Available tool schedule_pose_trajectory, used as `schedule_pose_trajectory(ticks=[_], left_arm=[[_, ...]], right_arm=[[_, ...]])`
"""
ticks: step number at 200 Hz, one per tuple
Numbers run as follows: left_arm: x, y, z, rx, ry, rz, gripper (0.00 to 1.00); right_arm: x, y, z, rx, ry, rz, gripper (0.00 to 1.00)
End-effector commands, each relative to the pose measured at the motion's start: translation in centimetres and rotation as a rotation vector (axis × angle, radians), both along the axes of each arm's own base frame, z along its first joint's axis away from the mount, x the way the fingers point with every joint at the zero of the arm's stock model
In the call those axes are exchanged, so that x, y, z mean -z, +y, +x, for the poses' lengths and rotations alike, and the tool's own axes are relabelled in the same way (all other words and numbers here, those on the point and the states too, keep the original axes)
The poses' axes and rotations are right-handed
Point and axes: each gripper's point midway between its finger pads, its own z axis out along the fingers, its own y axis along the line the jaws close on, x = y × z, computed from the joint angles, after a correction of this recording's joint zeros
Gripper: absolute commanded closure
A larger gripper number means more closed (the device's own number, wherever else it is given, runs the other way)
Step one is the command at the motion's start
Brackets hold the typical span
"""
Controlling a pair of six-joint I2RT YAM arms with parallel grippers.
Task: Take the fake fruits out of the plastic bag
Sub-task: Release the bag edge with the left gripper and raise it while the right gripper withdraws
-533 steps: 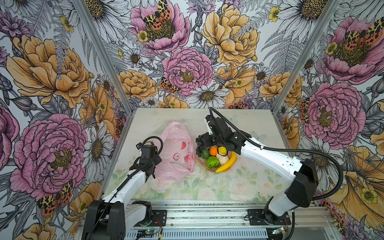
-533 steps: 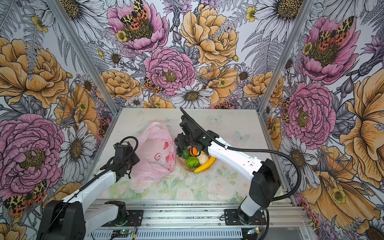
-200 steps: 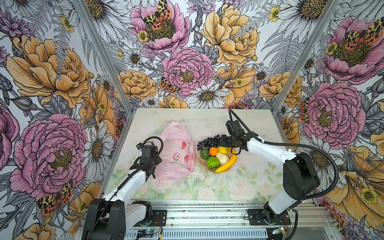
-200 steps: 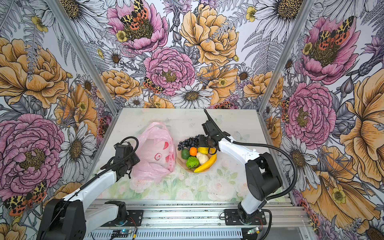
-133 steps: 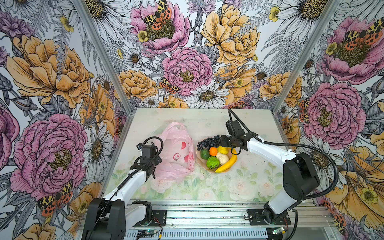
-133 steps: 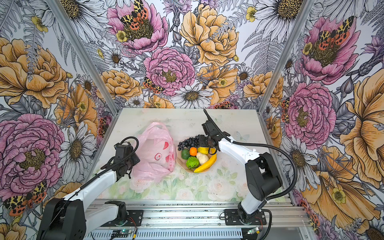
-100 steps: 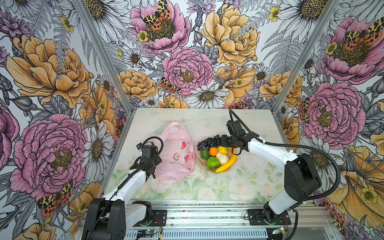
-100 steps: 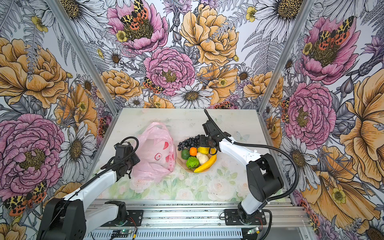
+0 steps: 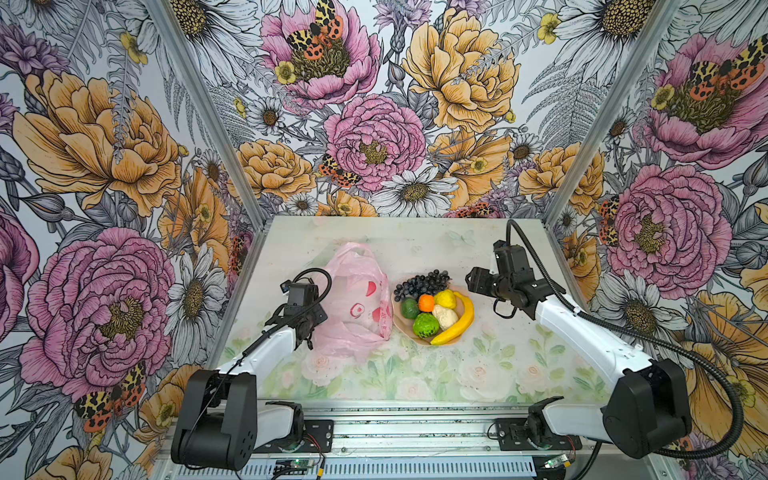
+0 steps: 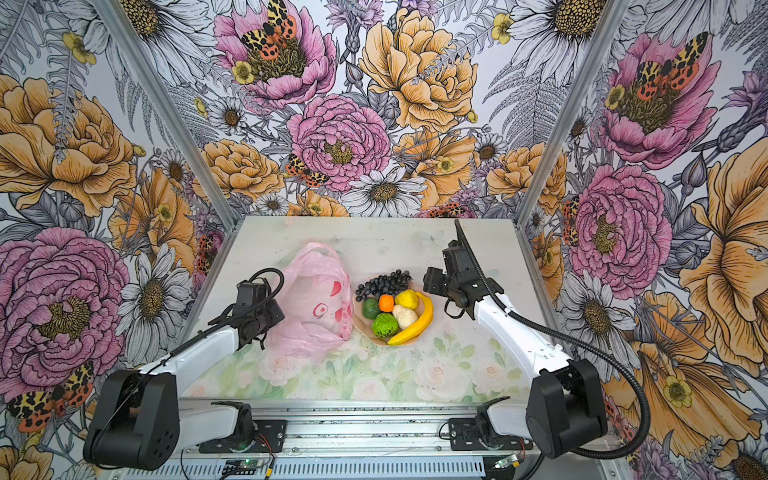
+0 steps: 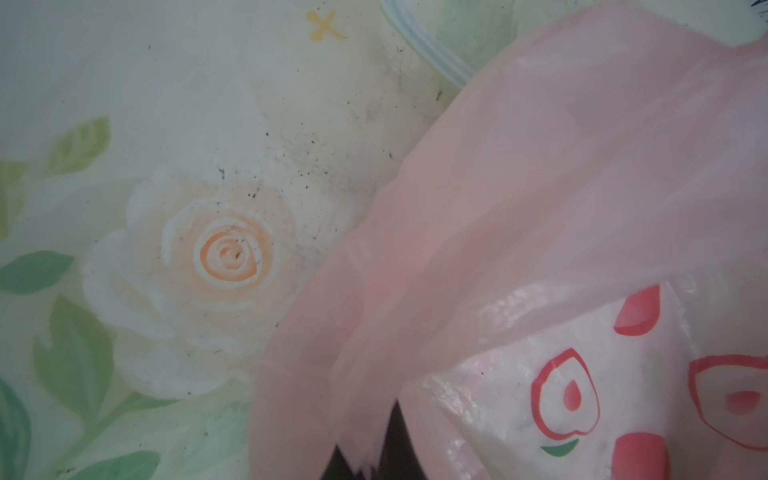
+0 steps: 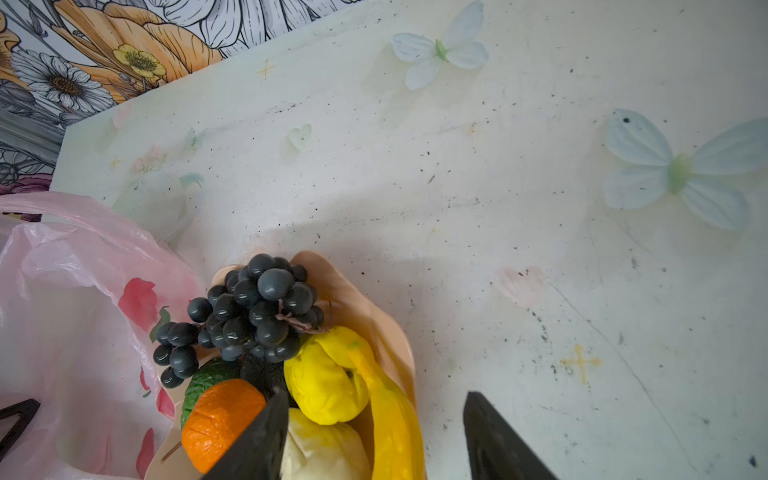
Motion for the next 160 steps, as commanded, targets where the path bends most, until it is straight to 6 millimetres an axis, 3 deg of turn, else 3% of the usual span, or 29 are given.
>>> schedule_pose_trajectory(ticks=[1,32,64,67,92,113,160], left_arm=[[-4.3,-1.8,4.5,0.077,-0.116,0.006,1.0],[-8.5,-5.4,11.2,0.204,-0.162,0.09,1.0],[-10.8,-9.6,18.3,0.361,-0.206,0.074,1.0],[-9.8,-10.2,19.0,0.383,-0.186,0.074,1.0],[-9.9,-14.1,23.6,0.549,-0.177,0.059,1.0],[-9.3,-17.9,25.7,0.707,-0.16,0.072,1.0],[-8.7,-24.7,27.6,0.938,-0.182,0.146,0.99]], right_arm=[[0.0,-0.7,-1.2,0.034,-0.003,0.015,0.32],[0.2,-1.5,-2.4,0.075,-0.011,0.025,0.31],[0.1,-2.2,-3.6,0.104,-0.031,0.038,0.3],[0.1,-2.2,-3.7,0.104,-0.032,0.039,0.3],[0.5,-2.5,-4.5,0.116,-0.034,0.045,0.29],[1.2,-2.7,-4.9,0.122,-0.023,0.043,0.26],[2.4,-2.9,-5.0,0.13,-0.015,0.035,0.2]])
